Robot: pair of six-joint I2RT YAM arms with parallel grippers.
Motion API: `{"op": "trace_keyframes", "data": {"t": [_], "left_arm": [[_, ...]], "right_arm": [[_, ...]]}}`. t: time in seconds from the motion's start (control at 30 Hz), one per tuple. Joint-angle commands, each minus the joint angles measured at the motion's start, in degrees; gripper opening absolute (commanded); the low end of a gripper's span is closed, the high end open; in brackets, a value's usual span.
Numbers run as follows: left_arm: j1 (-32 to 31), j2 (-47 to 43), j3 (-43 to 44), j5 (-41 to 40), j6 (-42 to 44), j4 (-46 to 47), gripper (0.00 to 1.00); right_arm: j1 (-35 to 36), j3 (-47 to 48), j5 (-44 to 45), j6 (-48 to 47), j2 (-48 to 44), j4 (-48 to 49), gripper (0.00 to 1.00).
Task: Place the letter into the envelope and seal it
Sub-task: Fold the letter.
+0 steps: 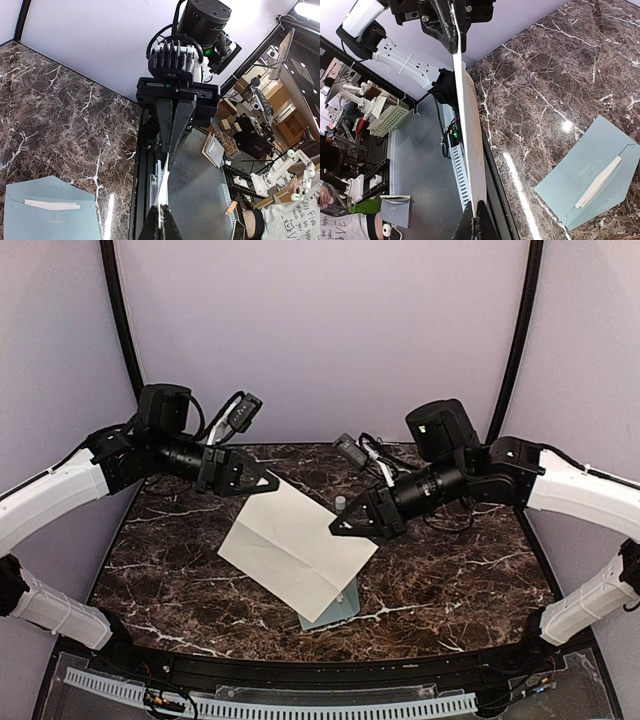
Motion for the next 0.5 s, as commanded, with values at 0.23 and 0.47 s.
{"op": "trace_keyframes", "data": {"t": [0.23,0.47], "left_arm": [[1.8,-3.1,1.8,-0.1,1.5,-2.1,0.0],[2.0,-3.7,1.7,-1.0,1.7,-2.3,0.0]], "right_arm": [[0.4,-1.7,2.2,1.1,-3.4,-2.5,0.02],[0.4,-2.7,2.7,1.4,-4.8,-1.4,0.0]]}}
